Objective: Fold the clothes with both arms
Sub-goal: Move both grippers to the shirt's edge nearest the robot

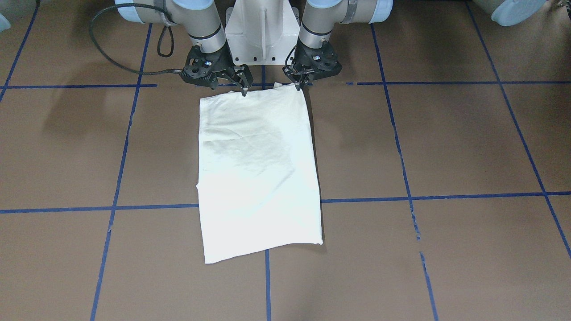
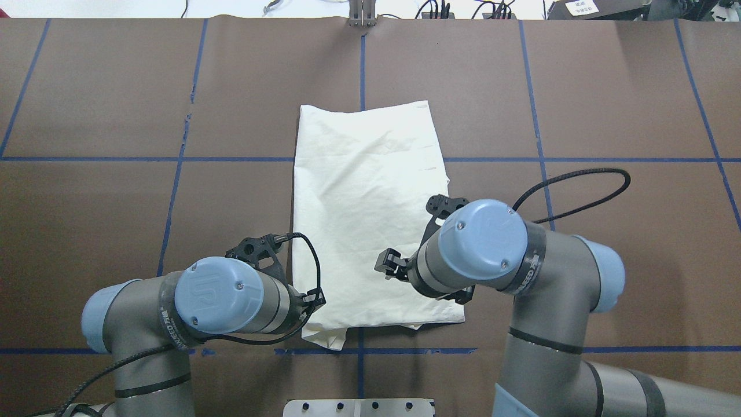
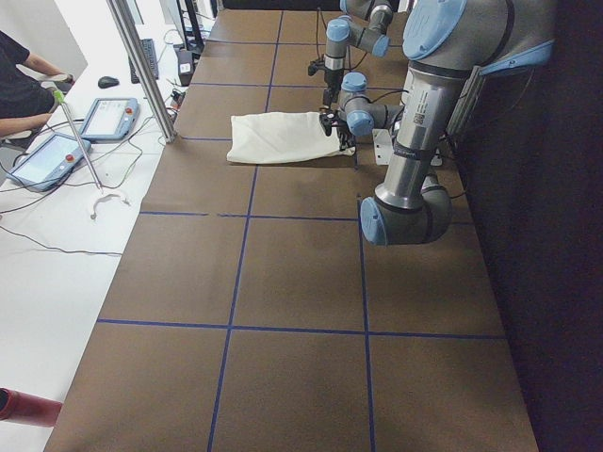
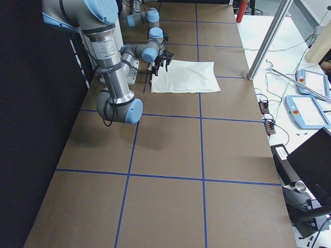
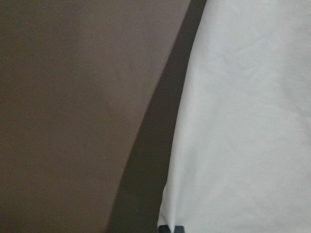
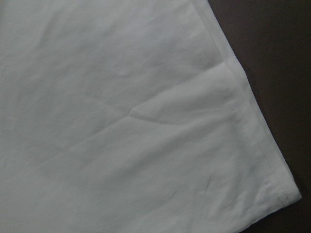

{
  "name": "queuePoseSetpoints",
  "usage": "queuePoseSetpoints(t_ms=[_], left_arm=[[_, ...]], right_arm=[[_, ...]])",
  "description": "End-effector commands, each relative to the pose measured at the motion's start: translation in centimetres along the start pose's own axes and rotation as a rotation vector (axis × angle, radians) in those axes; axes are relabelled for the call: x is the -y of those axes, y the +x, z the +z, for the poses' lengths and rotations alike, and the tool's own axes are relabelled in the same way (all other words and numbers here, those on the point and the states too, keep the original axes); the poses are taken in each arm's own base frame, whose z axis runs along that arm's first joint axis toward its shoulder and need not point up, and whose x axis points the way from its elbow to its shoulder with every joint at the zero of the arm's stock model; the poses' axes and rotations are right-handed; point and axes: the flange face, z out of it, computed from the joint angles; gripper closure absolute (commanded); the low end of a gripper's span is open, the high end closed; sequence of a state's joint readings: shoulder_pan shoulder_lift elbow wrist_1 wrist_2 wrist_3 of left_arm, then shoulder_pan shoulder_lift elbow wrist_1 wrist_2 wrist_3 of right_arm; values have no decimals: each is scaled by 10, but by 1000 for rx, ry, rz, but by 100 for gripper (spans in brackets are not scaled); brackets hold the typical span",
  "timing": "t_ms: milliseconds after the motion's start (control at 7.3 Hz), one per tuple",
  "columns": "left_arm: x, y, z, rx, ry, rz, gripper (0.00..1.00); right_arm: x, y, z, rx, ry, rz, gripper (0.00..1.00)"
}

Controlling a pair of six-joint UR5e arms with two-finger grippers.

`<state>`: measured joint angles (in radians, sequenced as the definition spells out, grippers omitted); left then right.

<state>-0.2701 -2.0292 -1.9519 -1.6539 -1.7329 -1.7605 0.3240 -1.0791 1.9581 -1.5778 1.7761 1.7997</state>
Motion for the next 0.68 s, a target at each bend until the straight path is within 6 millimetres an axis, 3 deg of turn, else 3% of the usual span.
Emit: queuePoseSetpoints(t_ms=[0, 274, 548], left_arm=[[-3, 3, -2, -7, -6, 4, 100], [-3, 3, -6, -15, -6, 5, 100], [-5, 5, -7, -19, -9, 6, 100]], right_arm=[[-24, 5, 24, -18, 40, 155, 0], [-20, 15, 45, -54, 64, 227, 0], [-11, 40, 64, -76, 72, 231, 0]])
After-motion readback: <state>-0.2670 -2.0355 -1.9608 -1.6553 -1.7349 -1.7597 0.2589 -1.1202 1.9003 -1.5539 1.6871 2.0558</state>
